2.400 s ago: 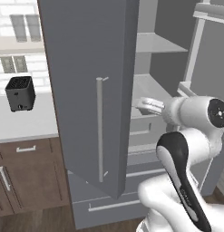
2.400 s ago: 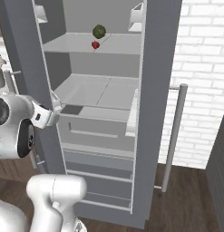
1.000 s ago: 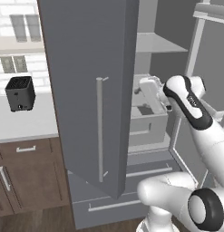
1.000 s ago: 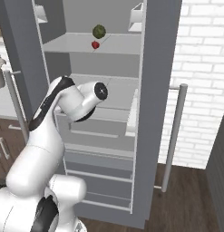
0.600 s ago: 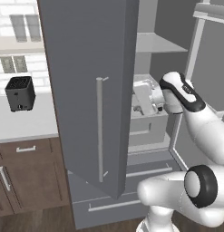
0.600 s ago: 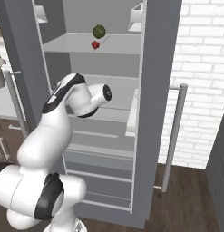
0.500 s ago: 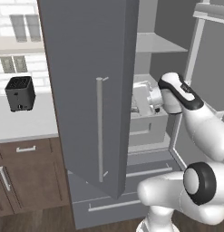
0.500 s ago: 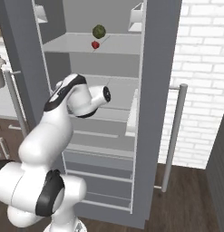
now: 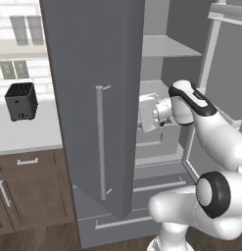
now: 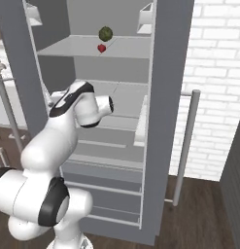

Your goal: Take the strawberry from the fridge and place it on top of the pancake, located on the dining counter.

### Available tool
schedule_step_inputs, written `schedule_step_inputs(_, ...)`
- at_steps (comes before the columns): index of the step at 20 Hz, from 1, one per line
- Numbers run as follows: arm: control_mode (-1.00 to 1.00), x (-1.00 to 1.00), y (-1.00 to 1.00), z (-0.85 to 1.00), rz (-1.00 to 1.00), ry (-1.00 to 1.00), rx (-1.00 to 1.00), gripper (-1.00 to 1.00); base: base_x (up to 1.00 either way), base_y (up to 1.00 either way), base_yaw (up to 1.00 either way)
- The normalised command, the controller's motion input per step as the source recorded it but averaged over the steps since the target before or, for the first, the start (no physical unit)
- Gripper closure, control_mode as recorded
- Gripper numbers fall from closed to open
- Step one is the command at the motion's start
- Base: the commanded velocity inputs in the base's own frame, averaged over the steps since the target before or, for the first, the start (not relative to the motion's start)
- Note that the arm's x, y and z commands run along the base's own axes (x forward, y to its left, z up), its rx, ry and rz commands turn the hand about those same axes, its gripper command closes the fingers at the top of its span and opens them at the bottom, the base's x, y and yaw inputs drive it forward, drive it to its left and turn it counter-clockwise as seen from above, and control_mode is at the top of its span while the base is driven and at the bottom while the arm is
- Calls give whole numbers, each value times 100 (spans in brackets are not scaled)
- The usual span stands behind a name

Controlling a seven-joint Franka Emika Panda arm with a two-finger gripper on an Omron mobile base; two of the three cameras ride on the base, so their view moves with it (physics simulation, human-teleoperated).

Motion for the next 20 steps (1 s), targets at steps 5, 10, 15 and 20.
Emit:
schedule_step_inputs(5,-100,-51,63,0,18,-5,4,-100,0,0,0)
schedule_step_inputs(10,-100,-46,68,0,15,-5,3,-100,0,0,0)
schedule_step_inputs(15,-100,-32,69,0,12,-6,3,-100,0,0,0)
schedule_step_inputs(20,-100,-8,71,0,10,-5,4,-100,0,0,0)
